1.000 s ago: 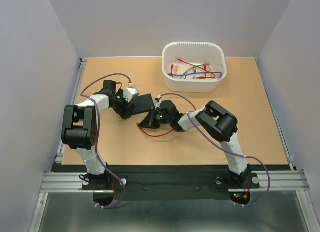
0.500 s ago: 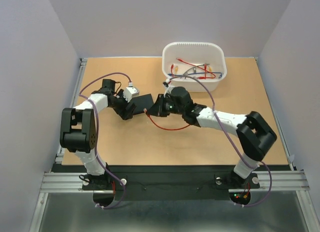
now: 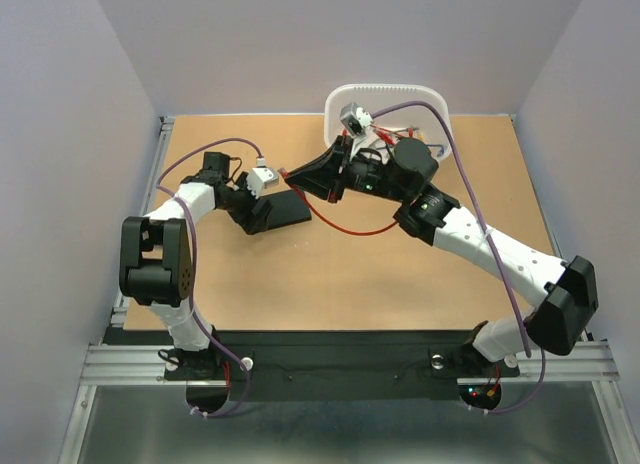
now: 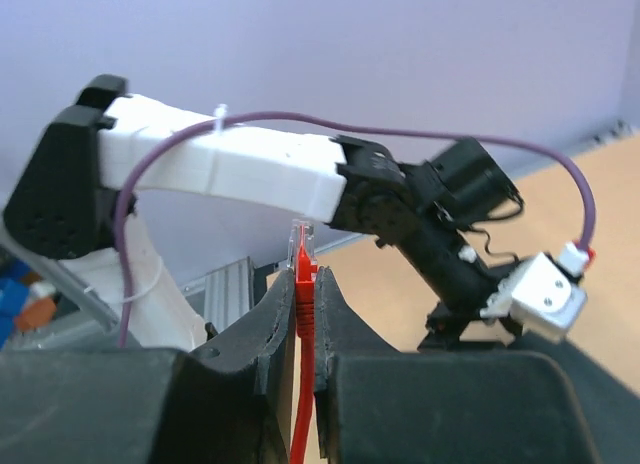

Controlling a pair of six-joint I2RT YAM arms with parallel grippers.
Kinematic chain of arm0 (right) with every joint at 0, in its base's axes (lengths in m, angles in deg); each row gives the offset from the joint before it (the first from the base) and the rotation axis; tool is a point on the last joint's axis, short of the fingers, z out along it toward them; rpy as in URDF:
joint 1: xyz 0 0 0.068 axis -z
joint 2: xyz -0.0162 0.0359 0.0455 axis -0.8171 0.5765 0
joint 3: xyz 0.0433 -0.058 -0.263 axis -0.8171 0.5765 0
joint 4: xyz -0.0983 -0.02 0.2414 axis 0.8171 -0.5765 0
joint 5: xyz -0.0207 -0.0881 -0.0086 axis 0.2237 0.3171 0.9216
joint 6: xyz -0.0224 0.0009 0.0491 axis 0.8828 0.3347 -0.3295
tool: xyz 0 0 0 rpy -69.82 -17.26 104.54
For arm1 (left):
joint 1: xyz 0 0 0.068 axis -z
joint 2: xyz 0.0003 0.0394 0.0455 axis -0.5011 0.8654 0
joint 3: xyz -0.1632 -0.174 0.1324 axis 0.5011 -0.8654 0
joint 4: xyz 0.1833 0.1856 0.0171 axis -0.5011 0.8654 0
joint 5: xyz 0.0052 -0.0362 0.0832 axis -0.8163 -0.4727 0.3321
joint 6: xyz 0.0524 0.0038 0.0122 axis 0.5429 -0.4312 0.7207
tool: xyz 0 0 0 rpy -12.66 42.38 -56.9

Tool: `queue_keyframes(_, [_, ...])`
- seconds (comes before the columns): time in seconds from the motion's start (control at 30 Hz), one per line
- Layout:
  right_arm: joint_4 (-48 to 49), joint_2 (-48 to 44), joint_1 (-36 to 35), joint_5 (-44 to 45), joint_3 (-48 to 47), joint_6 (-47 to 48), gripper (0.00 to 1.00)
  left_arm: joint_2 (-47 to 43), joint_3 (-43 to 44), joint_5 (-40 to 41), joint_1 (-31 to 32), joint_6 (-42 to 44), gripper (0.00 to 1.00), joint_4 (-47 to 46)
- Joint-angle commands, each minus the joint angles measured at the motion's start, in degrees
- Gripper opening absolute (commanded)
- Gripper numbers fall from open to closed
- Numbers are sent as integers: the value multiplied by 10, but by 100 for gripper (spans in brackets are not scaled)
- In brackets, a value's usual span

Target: Pull the plug from the switch port

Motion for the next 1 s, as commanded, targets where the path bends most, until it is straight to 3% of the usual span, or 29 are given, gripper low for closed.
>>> queue_keyframes(0.0, [50,-14,3,-82,-57,91,0,-31,25,-10,3,-6,92,18])
queue_keyframes(0.3, [40,-2,14,-105,-144,176,0,-37,23,-12,3,-7,92,18])
queue_keyframes(0.43, [40,32,69,-114,-204,178,1,-43,20,-5,2,-3,92,17])
queue_keyframes(0.77, [79,236,242,-107,-425,135,0,-46,8,-3,3,3,92,14])
queue_keyframes(0.97, [94,402,283,-64,-556,136,0,-47,3,-3,3,5,92,12])
